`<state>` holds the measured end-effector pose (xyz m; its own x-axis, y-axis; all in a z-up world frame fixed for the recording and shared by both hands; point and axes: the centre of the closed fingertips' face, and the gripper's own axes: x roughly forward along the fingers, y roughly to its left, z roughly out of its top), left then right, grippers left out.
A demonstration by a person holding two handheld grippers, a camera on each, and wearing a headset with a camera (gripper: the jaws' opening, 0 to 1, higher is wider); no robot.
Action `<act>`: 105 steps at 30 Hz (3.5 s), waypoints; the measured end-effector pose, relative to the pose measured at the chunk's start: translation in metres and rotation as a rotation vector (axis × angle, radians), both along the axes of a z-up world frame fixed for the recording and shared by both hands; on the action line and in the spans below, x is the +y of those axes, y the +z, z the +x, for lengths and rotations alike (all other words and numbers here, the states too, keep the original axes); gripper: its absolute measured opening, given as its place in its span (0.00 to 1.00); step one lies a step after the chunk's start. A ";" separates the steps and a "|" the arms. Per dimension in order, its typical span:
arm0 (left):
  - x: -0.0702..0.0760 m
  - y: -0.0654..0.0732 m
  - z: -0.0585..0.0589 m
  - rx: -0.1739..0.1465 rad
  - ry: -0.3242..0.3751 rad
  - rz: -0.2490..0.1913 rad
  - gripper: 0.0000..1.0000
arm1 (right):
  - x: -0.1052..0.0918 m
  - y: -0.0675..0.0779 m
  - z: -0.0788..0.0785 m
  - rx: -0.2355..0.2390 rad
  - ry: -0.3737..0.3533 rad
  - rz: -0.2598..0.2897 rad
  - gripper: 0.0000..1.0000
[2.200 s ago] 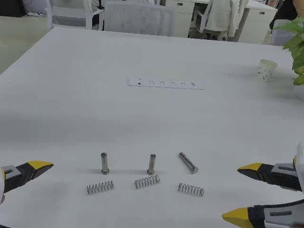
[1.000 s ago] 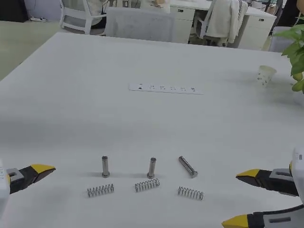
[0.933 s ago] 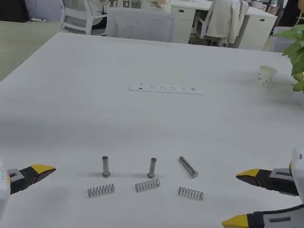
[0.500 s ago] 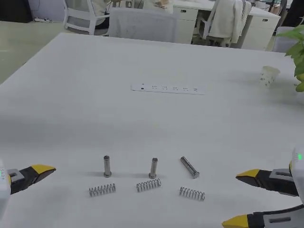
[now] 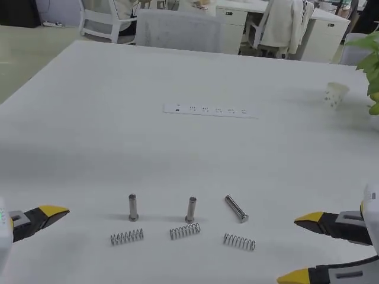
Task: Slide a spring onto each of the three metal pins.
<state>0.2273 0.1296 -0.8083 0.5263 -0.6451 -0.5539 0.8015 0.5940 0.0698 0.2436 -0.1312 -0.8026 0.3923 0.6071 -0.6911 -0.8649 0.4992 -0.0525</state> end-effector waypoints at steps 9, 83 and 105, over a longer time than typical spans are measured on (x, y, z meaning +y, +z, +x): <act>0.001 -0.002 0.001 0.000 -0.002 -0.002 0.94 | 0.000 0.002 0.001 0.001 0.000 -0.011 0.63; 0.009 0.004 -0.003 -0.014 0.023 0.010 0.94 | 0.051 -0.023 0.120 0.055 -0.081 -0.166 0.47; 0.011 -0.001 -0.003 -0.001 0.031 0.004 0.94 | 0.058 -0.045 0.128 0.155 -0.165 -0.213 0.19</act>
<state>0.2239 0.1409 -0.8093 0.5465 -0.6264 -0.5558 0.7826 0.6183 0.0725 0.3713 -0.0728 -0.8476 0.3538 0.3792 -0.8550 -0.7789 0.6255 -0.0449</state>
